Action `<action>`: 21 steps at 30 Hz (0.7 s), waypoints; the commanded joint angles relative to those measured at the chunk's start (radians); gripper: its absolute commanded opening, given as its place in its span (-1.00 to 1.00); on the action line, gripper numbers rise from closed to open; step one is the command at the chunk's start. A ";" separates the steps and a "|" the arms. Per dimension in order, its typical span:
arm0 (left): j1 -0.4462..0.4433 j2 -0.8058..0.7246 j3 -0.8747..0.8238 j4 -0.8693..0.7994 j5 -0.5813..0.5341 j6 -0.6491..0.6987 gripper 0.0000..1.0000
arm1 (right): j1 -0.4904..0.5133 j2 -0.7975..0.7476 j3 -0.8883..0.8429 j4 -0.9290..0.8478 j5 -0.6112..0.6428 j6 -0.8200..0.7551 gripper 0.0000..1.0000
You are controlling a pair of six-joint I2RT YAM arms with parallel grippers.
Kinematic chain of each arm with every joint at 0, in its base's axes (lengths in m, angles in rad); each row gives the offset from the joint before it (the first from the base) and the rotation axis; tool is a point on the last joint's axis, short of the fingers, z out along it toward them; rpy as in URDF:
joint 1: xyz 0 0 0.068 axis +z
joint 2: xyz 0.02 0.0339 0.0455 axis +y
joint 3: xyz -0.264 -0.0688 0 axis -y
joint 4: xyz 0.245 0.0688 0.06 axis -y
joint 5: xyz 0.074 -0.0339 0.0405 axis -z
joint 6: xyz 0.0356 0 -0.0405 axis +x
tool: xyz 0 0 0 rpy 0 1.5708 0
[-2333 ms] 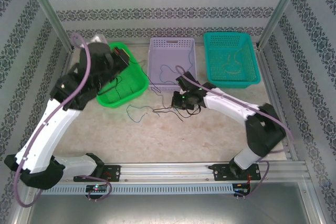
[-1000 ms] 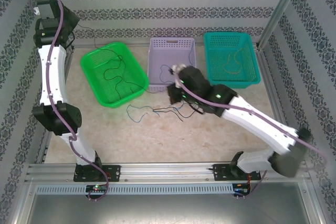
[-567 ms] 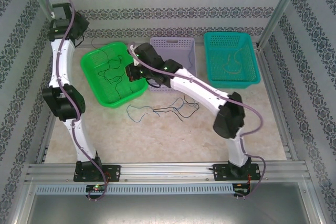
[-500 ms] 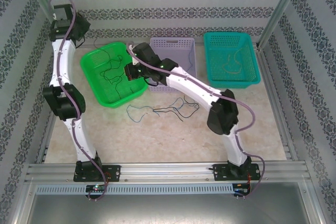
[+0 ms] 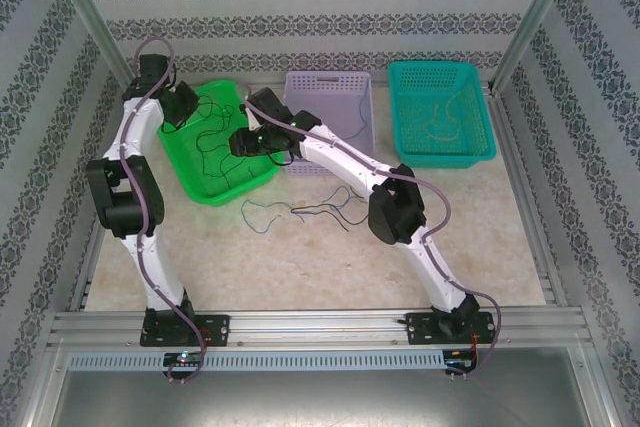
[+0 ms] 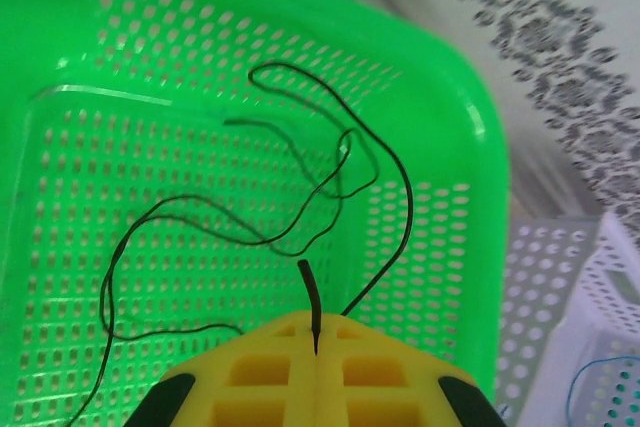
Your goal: Untangle the cables
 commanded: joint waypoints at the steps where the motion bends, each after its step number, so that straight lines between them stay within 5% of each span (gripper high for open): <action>1: -0.009 -0.024 0.006 0.020 0.017 0.007 -1.00 | -0.023 -0.122 0.005 -0.041 0.029 -0.026 -0.03; 3: -0.013 -0.022 0.015 -0.008 0.019 0.013 -0.85 | -0.033 -0.184 -0.041 -0.042 0.052 -0.031 0.01; 7: -0.034 -0.050 0.008 -0.065 -0.018 0.016 0.18 | -0.061 -0.314 -0.173 -0.025 0.103 -0.035 0.02; 13: -0.070 -0.131 0.029 -0.148 -0.036 -0.021 1.00 | -0.109 -0.594 -0.536 0.070 0.189 -0.016 -0.01; 21: -0.150 -0.330 -0.092 -0.166 -0.086 -0.129 1.00 | -0.200 -0.982 -1.113 0.148 0.237 0.119 -0.11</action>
